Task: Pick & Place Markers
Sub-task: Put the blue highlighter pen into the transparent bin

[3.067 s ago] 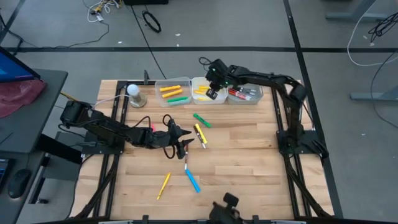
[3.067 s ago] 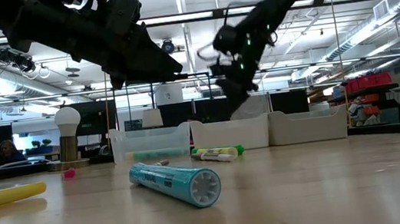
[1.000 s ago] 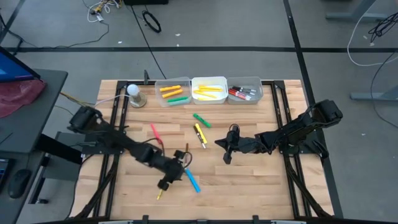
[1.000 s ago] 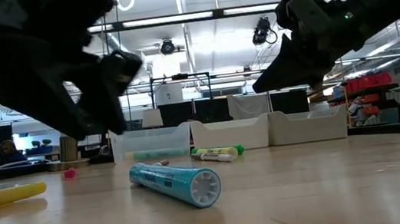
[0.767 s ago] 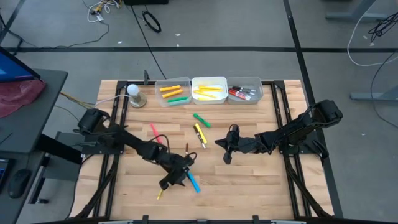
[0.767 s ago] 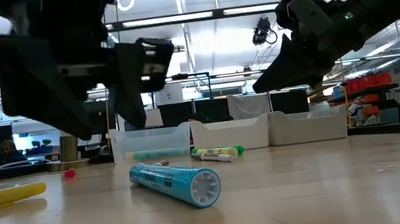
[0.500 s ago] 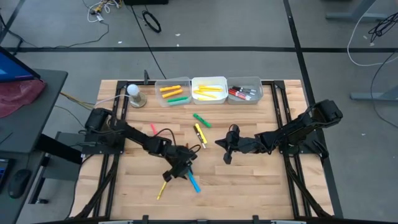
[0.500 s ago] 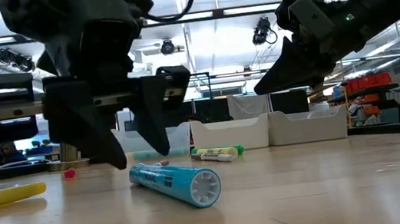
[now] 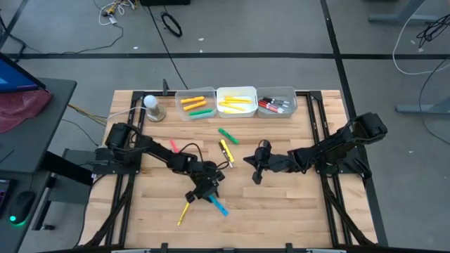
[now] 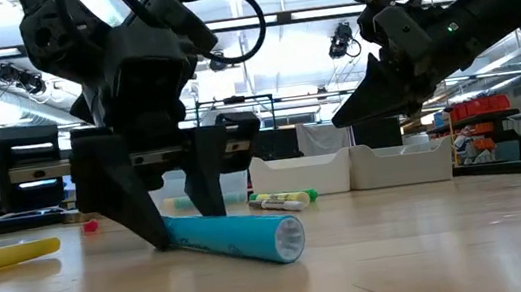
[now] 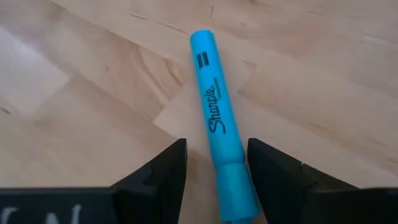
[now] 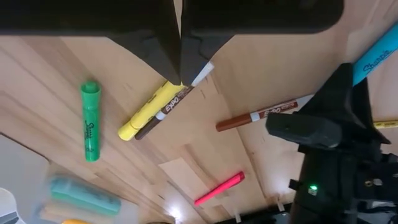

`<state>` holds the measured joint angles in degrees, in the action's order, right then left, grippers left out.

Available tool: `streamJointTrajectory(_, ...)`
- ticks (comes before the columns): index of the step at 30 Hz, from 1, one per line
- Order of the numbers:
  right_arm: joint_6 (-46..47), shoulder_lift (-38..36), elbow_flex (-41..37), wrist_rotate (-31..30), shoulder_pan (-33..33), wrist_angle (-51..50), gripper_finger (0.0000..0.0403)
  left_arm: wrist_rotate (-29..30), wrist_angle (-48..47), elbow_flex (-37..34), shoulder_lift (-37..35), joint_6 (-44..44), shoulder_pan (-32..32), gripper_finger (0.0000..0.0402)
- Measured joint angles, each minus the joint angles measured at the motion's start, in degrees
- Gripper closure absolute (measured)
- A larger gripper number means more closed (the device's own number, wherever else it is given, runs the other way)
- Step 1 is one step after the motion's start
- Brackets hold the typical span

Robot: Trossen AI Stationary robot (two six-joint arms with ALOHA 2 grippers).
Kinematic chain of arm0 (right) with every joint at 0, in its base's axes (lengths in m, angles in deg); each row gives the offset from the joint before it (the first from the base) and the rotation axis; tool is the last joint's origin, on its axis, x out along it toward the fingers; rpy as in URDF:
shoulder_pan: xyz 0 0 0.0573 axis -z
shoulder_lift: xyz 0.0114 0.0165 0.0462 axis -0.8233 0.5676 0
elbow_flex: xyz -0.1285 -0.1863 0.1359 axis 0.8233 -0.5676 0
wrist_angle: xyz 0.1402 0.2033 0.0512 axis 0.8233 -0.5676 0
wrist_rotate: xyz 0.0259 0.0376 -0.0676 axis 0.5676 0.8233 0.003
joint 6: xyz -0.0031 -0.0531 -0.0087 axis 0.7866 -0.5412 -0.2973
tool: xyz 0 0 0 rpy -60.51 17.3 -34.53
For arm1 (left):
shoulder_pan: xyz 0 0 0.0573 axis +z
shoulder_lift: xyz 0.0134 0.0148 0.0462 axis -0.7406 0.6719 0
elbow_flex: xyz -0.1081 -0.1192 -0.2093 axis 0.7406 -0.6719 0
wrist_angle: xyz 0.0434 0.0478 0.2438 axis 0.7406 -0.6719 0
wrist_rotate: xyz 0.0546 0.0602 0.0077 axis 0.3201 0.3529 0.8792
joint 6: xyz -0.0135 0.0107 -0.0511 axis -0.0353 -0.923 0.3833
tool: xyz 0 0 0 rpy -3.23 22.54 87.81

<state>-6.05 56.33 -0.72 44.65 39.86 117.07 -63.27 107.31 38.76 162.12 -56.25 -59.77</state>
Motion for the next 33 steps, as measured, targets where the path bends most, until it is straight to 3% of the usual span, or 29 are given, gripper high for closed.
streamJointTrajectory(4, -0.15, 0.00, 0.00, -0.02, 0.00, -0.19, 0.0399, 0.04, -0.04, -0.02, 0.00, 0.26, -0.20, 0.0248)
streamJointTrajectory(11, -0.15, 0.00, 0.01, -0.01, 0.00, -0.21, 0.0399, -0.02, 0.14, 0.00, -0.09, 3.51, -1.12, 0.0337)
streamJointTrajectory(17, -0.19, 0.00, 0.00, -0.02, 0.00, -0.34, 0.0399, 0.21, 1.62, -0.02, -3.27, 6.46, -2.14, 0.0337)
streamJointTrajectory(22, -0.19, 0.00, -0.01, -0.02, 0.00, -0.54, 0.0399, 3.67, -0.10, 0.00, -10.78, 11.95, -1.51, 0.0333)
streamJointTrajectory(28, 0.08, 0.00, 0.00, -0.02, 0.00, -0.54, 0.0399, 19.03, -17.60, 0.00, -25.42, 11.82, 3.38, 0.0336)
streamJointTrajectory(33, 0.18, 0.00, 0.01, -0.20, 0.04, -0.54, 0.0399, 41.77, -32.39, 0.55, -36.80, 17.76, 11.10, 0.0334)
